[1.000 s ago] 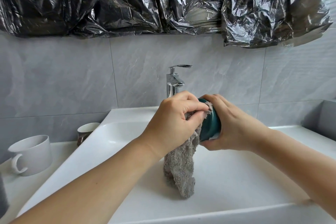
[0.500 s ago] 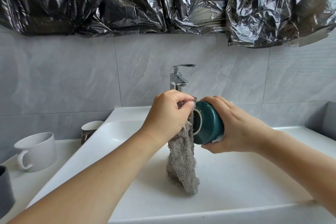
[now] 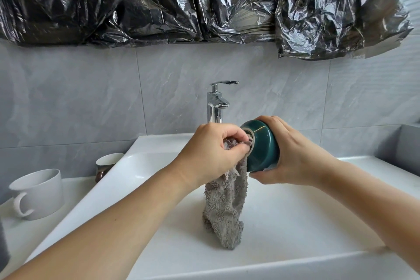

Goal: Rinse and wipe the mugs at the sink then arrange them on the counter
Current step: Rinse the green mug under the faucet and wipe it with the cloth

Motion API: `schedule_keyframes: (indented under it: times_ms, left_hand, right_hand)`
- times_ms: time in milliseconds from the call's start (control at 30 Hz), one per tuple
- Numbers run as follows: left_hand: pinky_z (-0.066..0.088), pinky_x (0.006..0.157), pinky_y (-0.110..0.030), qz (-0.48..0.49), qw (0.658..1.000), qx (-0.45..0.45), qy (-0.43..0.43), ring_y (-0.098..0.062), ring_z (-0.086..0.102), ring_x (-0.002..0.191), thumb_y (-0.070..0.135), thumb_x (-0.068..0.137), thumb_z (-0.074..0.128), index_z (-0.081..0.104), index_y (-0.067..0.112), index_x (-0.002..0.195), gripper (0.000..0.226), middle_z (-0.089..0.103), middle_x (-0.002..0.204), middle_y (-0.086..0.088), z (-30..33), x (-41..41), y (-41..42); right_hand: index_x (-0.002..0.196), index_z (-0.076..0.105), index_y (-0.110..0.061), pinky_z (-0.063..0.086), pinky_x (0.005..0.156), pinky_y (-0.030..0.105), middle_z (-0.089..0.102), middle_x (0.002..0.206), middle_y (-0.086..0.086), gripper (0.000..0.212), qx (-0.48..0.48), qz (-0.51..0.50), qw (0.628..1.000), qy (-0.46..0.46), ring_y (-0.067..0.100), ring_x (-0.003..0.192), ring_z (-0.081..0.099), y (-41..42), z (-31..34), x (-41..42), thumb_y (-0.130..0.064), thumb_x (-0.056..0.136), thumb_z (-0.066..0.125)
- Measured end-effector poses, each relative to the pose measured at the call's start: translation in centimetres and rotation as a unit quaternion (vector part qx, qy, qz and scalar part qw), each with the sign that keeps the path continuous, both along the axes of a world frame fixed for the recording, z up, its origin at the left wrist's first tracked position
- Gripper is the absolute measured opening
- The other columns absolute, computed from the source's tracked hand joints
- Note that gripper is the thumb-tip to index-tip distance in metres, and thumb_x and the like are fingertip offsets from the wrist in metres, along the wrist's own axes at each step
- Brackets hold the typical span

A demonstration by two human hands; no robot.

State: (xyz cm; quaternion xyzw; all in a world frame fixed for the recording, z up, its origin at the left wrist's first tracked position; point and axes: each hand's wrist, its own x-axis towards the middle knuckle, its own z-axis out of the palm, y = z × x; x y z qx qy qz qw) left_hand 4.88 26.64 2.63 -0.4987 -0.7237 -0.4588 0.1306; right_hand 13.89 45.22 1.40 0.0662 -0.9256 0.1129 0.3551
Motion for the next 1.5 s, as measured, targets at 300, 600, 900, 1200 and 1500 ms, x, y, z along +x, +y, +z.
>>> schedule_keyframes:
  times_ms: [300,600,900,1200,1500]
  left_hand:
    - [0.045,0.045,-0.026,0.065,0.997,0.002,0.034,-0.008,0.042,0.038,0.022,0.086,0.07,0.068,0.021,0.081,0.005,0.059,0.056,0.004,0.6,0.1,-0.4]
    - [0.049,0.06,-0.021,-0.046,0.996,-0.023,-0.074,-0.012,0.054,0.06,0.01,0.083,0.074,0.069,0.018,0.073,0.014,0.066,0.072,0.001,1.3,0.3,-0.9]
    - [0.049,0.064,-0.026,0.086,0.973,-0.209,-0.05,-0.01,0.061,0.069,0.016,0.08,0.07,0.071,0.018,0.078,0.003,0.071,0.079,0.001,0.4,-2.9,-2.6]
    - [0.052,0.074,-0.025,0.077,0.997,-0.016,-0.013,-0.009,0.065,0.08,0.027,0.094,0.061,0.066,0.028,0.104,0.011,0.068,0.101,0.015,2.4,2.4,-4.1]
    - [0.051,0.098,-0.034,-0.004,0.996,-0.008,0.089,-0.01,0.063,0.114,0.04,0.092,0.063,0.05,0.027,0.143,0.054,0.066,0.128,0.003,10.1,13.5,-6.0]
  right_hand:
    - [0.133,0.042,-0.028,0.054,0.088,0.035,0.052,0.116,-0.01,0.094,0.048,0.017,0.999,0.01,0.011,0.105,0.057,-0.3,-0.2,-0.3,-0.056,0.053,0.082]
    - [0.132,0.042,-0.027,0.052,0.091,0.031,0.051,0.118,-0.012,0.094,0.0,0.008,1.0,0.028,0.011,0.105,0.057,-0.2,0.1,0.1,-0.056,0.053,0.082]
    - [0.131,0.045,-0.026,0.036,0.087,0.01,0.05,0.12,-0.01,0.086,-0.155,-0.05,0.986,0.02,-0.001,0.105,0.045,-1.0,0.4,1.0,-0.038,0.06,0.09]
    - [0.103,0.066,-0.026,0.05,0.064,0.012,0.073,0.088,-0.014,0.033,-0.433,0.012,0.901,0.036,0.0,0.082,0.068,-5.6,4.0,5.5,-0.031,0.076,0.084]
    - [0.112,0.064,-0.024,0.057,0.09,0.042,0.076,0.102,0.005,0.044,-0.646,0.064,0.758,-0.066,0.021,0.093,0.071,-10.2,13.1,15.2,-0.059,0.085,0.064]
